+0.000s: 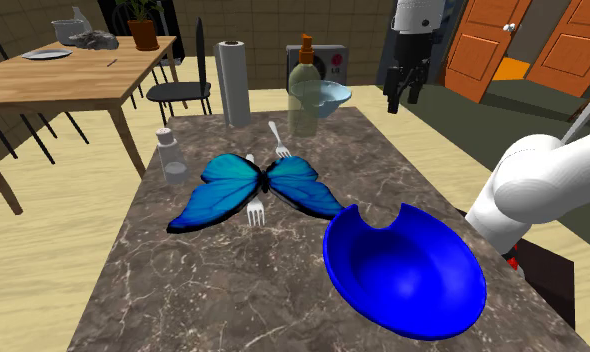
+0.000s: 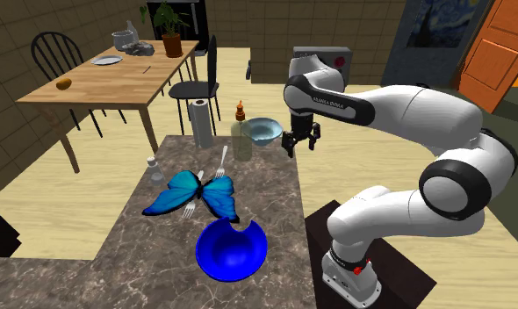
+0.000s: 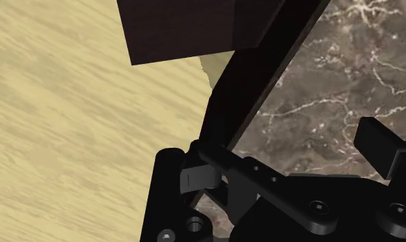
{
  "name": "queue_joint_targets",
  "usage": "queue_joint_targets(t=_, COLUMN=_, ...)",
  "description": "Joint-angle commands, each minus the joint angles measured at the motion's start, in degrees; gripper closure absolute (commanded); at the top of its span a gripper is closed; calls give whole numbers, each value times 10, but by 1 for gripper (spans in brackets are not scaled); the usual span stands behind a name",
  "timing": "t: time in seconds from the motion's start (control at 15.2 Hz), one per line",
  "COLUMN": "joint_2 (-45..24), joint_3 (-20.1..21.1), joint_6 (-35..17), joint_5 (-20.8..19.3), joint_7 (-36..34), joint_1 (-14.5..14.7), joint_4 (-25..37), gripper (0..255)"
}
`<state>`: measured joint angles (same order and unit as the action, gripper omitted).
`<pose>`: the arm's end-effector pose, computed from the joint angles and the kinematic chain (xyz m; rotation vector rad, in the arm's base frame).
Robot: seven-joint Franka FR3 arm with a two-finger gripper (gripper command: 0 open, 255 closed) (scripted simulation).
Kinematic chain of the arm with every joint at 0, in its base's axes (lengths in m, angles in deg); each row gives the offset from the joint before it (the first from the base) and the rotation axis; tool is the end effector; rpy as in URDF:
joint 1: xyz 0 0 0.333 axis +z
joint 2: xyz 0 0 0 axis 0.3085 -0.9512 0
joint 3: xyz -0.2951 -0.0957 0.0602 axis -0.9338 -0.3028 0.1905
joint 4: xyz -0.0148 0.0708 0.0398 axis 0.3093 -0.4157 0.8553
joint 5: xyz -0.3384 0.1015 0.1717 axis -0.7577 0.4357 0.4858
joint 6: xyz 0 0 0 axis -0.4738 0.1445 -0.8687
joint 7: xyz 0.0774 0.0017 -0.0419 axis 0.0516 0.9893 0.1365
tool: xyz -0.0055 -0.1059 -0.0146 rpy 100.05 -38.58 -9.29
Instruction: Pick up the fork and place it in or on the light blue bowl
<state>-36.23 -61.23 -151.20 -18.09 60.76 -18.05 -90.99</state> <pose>0.3094 -0.0042 0.5429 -3.1247 0.2048 0.2140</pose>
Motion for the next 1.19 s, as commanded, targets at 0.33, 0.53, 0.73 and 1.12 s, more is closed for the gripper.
queue_joint_targets(t=0.33, joint_2=-67, joint_3=69, joint_6=-31, joint_5=30, joint_7=-92, joint_1=14, joint_4=39, gripper=0)
queue_joint_targets(t=0.53, joint_2=-117, joint_3=108, joint_6=-47, joint_5=39, joint_7=-147, joint_1=19, joint_4=73, gripper=0)
queue_joint_targets(t=0.73, joint_2=-172, joint_3=145, joint_6=-61, joint_5=40, joint_7=-203, joint_1=21, joint_4=114, gripper=0)
queue_joint_targets(t=1.12, joint_2=-299, joint_3=212, joint_6=-74, joint_5=14, joint_7=-320, joint_1=25, joint_4=220, gripper=0)
